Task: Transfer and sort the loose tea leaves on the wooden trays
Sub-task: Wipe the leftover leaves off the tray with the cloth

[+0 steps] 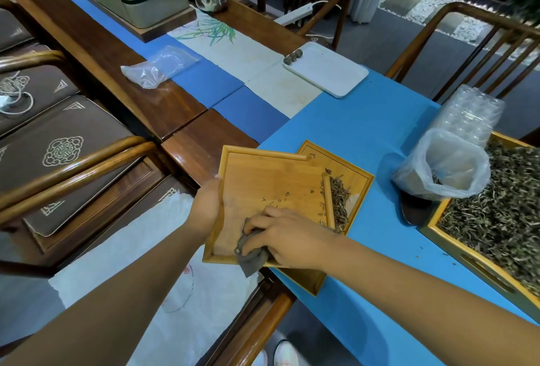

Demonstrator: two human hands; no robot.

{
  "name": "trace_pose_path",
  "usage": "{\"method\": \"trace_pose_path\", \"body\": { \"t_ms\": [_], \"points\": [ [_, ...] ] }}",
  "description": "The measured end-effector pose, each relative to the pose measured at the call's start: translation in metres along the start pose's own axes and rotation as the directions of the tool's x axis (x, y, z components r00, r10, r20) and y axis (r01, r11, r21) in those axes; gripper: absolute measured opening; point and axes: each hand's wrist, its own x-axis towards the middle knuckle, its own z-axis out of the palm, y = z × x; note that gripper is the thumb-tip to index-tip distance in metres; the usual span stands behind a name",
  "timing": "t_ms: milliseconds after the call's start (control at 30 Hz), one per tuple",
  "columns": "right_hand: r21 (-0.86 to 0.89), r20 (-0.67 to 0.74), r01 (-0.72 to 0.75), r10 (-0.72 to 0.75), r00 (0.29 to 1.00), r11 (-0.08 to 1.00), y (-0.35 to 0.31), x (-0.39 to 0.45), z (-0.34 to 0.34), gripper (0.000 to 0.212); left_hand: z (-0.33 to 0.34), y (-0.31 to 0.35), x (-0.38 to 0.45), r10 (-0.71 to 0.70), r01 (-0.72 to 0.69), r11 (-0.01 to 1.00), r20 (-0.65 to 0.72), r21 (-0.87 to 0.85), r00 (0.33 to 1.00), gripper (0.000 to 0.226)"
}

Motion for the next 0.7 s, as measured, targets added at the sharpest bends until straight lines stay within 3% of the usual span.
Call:
{"method": "trace_pose_path", "body": {
  "t_ms": [267, 367, 533, 633, 700],
  "points": [
    [-0.023, 0.016, -0.065, 0.065, 0.998, 0.998, 0.029, -0.027, 0.004, 0.041, -0.015, -0.003, 0.007, 0.021, -0.017, 0.998, -0.068, 0.059, 0.997, 0.032],
    [-0.017, 0.011, -0.13, 0.13, 0.991, 0.991, 0.042, -0.037, -0.001, 0.046, -0.02, -0.004, 0.007, 0.128, -0.11, 0.977, -0.094, 0.183, 0.987, 0.03],
    [0.169, -0.194, -0.282, 0.312, 0.93, 0.944, 0.053, -0.044, -0.005, 0.053, -0.022, -0.004, 0.003, 0.219, -0.181, 0.952, -0.135, 0.246, 0.966, 0.034],
    [0.178, -0.291, -0.271, 0.313, 0.904, 0.946, 0.041, -0.032, -0.003, 0.05, -0.02, -0.003, 0.005, 0.068, -0.032, 0.982, -0.192, 0.186, 0.979, 0.032],
    [0.186, -0.34, -0.239, 0.29, 0.894, 0.953, 0.025, -0.019, 0.004, 0.049, -0.016, -0.005, 0.004, 0.089, -0.034, 0.965, -0.201, 0.262, 0.976, 0.031]
  ]
}}
